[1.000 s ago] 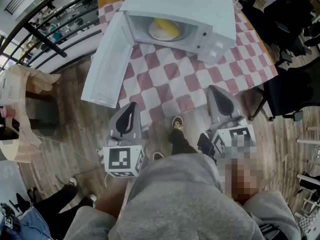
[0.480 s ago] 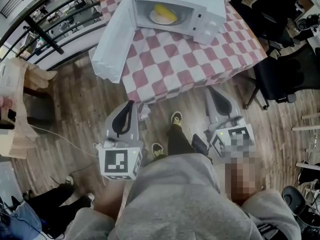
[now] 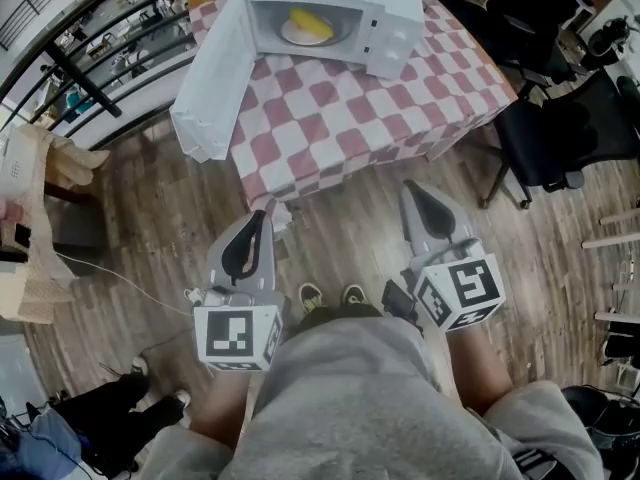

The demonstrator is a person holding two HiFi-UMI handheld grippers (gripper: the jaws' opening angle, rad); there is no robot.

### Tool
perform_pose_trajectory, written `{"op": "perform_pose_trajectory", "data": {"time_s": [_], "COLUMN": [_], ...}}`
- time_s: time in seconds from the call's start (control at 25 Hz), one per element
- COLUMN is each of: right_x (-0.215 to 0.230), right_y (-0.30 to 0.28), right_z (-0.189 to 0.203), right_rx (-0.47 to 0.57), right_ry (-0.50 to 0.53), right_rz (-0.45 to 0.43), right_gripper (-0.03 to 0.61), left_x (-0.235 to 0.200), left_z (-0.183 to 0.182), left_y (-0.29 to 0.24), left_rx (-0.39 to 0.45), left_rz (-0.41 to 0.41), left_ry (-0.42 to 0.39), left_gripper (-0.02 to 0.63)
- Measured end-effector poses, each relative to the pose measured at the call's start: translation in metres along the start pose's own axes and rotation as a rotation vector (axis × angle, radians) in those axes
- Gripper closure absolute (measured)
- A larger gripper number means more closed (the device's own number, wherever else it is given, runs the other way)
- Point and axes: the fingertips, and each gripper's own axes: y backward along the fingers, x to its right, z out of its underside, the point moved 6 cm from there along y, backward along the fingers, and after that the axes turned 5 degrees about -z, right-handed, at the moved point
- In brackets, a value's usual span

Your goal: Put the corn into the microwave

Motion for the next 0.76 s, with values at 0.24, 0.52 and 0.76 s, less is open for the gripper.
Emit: {"op": "perform_pose_trajectory", "data": {"time_s": [0.24,0.52,0.76], "right_x": [0.007,0.001,-0.005], "right_y": [0.024,0.035,0.029], "right_z": [0.005,0.007,0.008], "right_rx": [-0.004,0.005,0.0], "right_ry": [-0.005,0.02,0.061], "right_rz": [0.021,0.031,0.032], "right_gripper": [0.578,0.578,0.578], "left_x": [0.02,0.026,0.024], "left_z": [-0.006,-0.007,-0.004], "left_y": [0.005,0.013,0.011], "left_rx": [0.014,0.034,0.038], "left_rz": [0.027,0.03,0.025], "left_ry": [-0.024,-0.021,-0.045], "left_gripper": [0.603,0.603,0.603]}}
